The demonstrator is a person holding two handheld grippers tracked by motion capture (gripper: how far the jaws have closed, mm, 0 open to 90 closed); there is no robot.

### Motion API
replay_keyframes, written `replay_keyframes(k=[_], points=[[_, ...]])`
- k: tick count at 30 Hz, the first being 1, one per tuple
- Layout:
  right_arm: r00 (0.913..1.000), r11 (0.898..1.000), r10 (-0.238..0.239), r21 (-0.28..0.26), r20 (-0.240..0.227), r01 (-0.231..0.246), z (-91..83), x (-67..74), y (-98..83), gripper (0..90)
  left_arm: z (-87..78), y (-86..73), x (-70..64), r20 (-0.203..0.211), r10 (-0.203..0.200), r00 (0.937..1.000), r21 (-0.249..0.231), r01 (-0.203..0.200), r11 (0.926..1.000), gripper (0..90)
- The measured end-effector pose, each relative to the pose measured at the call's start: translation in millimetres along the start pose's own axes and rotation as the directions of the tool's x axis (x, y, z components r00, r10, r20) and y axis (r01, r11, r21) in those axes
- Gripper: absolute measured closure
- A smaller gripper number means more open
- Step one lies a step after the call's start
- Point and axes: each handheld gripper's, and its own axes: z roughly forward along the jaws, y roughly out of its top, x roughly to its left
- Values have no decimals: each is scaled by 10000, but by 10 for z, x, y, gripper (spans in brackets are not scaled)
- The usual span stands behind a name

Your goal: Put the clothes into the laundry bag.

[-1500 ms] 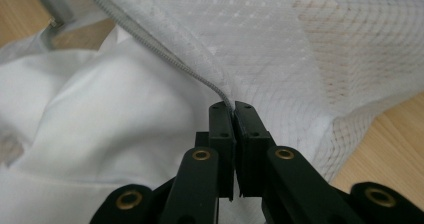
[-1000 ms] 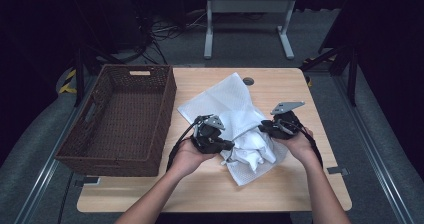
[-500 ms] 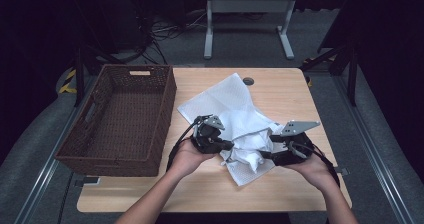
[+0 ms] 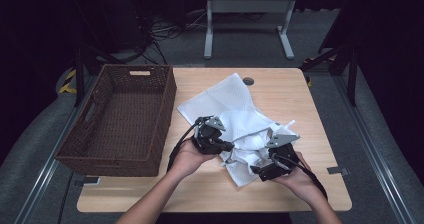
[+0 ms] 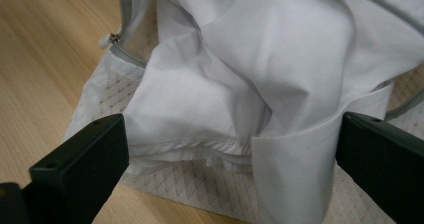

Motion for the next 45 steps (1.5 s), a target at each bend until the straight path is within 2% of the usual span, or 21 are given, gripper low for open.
replay_keyframes(k=[4, 7, 10, 11, 13, 16, 22, 31, 45], points=[[9995, 9991, 297, 299, 140, -301, 125, 10, -23, 37, 15, 1, -12, -17, 61, 10000, -8, -61, 10000, 889], [9988, 9985, 209, 504, 442, -231, 216, 23, -42, 155, 26, 3, -20, -7, 102, 9999, 32, -102, 9999, 889], [9979, 9983, 119, 565, 633, -155, 259, 34, -68, 343, 34, 1, -19, 26, 122, 9999, 87, -123, 9999, 889], [9979, 9983, 119, 565, 633, -155, 259, 34, -68, 343, 34, 1, -19, 26, 122, 9999, 87, -123, 9999, 889], [9971, 9984, 6, 555, 756, -48, 255, 33, -75, 453, 37, 1, -18, 49, 141, 9999, 97, -142, 9999, 889], [9969, 9984, -22, 557, 792, -22, 244, 30, -83, 562, 44, 1, -25, 9, 156, 9999, 168, -156, 9997, 889], [9968, 9995, 115, 283, 788, -138, 188, 18, -74, 732, 61, 2, -40, 84, 169, 9998, 234, -171, 9996, 889], [9973, 9973, 699, -240, 213, -694, 141, -18, -27, 758, 58, 3, -43, 92, 224, 9997, 232, -226, 9995, 889], [9956, 9926, 913, -823, 233, -891, 157, -63, 144, 760, 26, 8, -41, 34, 248, 9997, 164, -248, 9996, 889]])
